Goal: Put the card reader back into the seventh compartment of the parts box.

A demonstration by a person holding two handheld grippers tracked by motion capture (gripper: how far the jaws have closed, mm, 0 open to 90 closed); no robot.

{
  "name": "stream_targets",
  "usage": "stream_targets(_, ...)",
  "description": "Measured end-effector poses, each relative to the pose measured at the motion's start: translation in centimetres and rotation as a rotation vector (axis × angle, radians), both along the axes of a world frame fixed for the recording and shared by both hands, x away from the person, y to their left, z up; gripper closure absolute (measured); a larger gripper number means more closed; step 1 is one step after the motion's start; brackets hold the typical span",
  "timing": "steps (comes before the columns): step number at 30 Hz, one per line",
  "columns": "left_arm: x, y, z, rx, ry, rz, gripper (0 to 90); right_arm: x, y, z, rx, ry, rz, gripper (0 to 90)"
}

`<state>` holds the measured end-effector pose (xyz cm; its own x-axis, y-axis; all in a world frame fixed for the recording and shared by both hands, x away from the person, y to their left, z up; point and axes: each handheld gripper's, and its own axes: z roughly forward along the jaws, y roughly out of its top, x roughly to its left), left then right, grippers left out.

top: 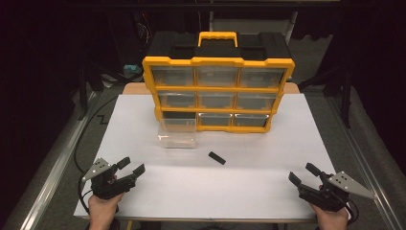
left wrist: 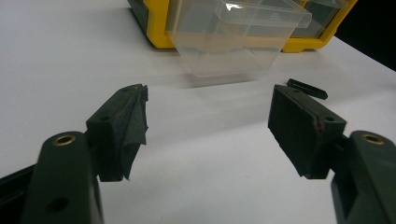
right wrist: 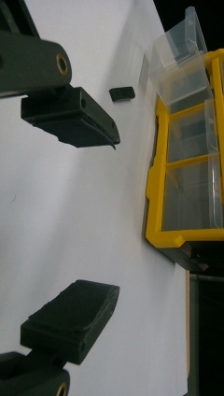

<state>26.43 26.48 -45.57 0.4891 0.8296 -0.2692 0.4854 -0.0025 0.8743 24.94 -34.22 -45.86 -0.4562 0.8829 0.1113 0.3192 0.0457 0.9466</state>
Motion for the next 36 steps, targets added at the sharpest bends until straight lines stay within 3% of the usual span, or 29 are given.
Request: stream_targets(36,0.1,-0.2,-0.1,0.008,0.009,-0.003,29.2,1.7,2.3,0.5,-0.009,-0.027,0.065,24.9)
